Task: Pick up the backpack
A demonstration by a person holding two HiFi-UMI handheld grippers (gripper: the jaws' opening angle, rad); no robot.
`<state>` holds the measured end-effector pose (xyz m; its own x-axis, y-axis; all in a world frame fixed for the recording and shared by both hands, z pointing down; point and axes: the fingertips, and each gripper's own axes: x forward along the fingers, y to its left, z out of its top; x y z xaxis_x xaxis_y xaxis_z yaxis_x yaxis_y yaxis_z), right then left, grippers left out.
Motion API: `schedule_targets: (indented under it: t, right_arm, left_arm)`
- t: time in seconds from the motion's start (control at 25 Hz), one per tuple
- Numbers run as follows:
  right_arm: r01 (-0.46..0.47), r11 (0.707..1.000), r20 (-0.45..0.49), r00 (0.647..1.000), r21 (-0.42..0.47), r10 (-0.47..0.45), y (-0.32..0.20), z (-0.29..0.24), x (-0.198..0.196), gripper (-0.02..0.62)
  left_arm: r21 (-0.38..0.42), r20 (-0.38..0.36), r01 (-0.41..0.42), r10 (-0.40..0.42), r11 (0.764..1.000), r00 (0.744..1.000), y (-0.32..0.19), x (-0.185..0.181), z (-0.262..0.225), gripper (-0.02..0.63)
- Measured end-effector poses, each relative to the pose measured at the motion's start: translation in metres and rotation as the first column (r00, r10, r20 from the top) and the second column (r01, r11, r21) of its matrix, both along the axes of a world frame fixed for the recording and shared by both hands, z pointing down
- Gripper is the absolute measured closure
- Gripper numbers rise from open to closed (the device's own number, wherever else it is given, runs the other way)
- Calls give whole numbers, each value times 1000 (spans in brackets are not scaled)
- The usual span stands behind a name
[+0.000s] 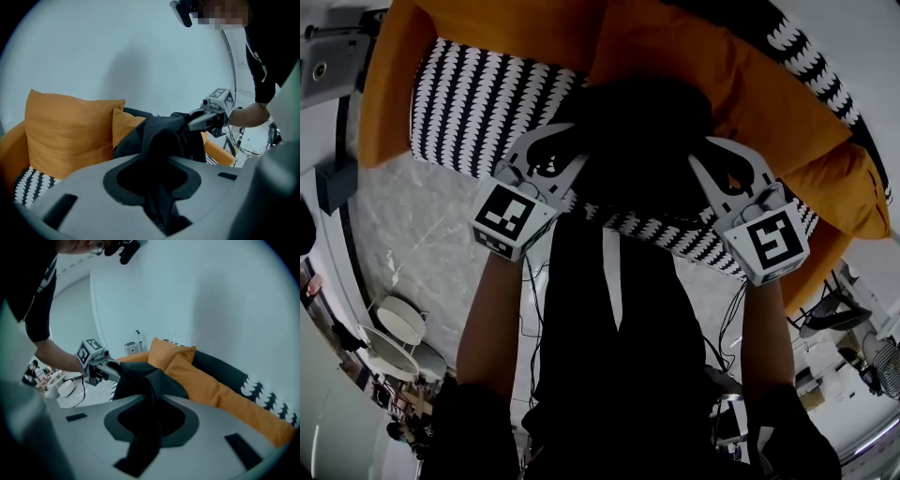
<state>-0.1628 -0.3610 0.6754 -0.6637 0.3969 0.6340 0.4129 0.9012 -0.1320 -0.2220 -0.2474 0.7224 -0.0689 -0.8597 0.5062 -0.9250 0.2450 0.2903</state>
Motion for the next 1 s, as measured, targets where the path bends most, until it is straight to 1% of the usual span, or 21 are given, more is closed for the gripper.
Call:
schedule_targets:
  t: [0.16, 0.32, 0.48, 0.56, 0.64, 0.76, 0.84, 1.0]
  right_arm:
    - [-37, 998, -8, 999, -46, 37, 1, 2, 3, 528]
    - [-60, 997, -26, 998, -54, 59, -1, 4, 11, 539]
    - [-77, 993, -7, 997, -93, 77, 0, -3, 18, 548]
    - [-72, 991, 13, 997, -114, 73, 5, -12, 22, 552]
    - [-65, 991, 25, 997, -117, 68, 6, -16, 28, 555]
    - [-75, 990, 22, 997, -118, 78, 5, -19, 36, 558]
    - [-84, 988, 11, 996, -127, 86, 9, -23, 42, 560]
    - [-72, 988, 15, 997, -137, 75, 17, -34, 52, 561]
  left_arm:
    - [16, -19, -12, 12, 1000, 1000, 5, 7, 0, 520]
    - [19, -33, -9, 10, 1000, 999, 7, 13, -4, 531]
    - [23, -59, -2, 3, 1000, 998, 10, 21, -8, 538]
    - [22, -75, -1, 3, 1000, 997, 13, 27, -13, 540]
    - [19, -76, -8, 9, 1000, 997, 12, 32, -17, 543]
    - [26, -64, -22, 23, 999, 998, 11, 36, -22, 546]
    - [28, -69, -24, 26, 999, 997, 15, 40, -28, 549]
    - [27, -77, -27, 29, 999, 997, 21, 50, -37, 551]
